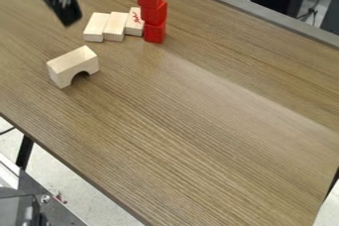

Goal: Place the white arc at the centre of the table.

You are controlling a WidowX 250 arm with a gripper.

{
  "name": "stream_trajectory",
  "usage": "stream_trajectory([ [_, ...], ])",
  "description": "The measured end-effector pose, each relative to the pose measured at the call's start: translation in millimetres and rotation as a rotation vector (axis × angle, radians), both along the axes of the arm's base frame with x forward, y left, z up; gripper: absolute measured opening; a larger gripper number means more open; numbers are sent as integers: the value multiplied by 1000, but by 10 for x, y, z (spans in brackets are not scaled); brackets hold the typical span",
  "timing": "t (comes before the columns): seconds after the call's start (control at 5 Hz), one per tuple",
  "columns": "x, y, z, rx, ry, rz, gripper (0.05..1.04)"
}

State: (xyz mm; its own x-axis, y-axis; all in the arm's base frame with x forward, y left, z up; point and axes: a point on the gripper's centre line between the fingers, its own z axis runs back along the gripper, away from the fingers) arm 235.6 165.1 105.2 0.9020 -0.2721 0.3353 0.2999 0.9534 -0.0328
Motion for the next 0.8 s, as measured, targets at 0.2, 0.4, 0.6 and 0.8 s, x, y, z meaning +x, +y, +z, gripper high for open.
stream_trajectory([
  [0.2, -76, -138, -223, 34, 1, 7, 1000],
  [0.4, -51, -246, -395, 86, -17, -6, 1000],
  [0.6, -20, -245, -446, 114, -50, 4, 1000],
  [0.8, -21, -246, -512, 142, -58, -10, 1000],
])
